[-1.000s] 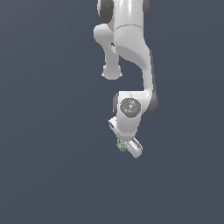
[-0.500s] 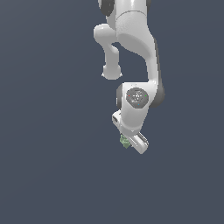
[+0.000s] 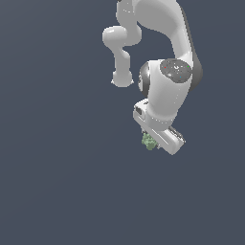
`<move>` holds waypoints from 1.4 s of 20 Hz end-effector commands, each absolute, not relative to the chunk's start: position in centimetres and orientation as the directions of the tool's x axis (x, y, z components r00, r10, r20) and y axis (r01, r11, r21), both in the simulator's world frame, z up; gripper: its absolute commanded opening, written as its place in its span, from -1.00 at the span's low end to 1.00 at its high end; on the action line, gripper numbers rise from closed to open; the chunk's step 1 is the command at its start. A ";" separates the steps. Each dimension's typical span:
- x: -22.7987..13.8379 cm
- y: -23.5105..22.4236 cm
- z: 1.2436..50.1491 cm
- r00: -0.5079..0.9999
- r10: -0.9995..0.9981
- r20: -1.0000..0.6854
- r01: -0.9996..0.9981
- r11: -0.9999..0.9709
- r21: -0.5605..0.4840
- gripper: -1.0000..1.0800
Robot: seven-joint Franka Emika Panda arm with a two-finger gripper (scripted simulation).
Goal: Pick up the object and move it to a goal position.
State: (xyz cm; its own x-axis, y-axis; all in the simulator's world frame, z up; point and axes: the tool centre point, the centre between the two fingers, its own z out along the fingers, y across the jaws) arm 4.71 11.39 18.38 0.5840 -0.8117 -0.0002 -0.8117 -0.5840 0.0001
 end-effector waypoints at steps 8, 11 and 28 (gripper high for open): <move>3.6 15.6 29.1 0.583 -0.812 0.001 -0.812 -0.583 0.001 -1.00; 3.3 16.9 32.3 0.583 -0.812 0.001 -0.812 -0.583 0.001 -1.00; 2.3 22.5 46.0 0.584 -0.811 0.001 -0.811 -0.584 0.000 -1.00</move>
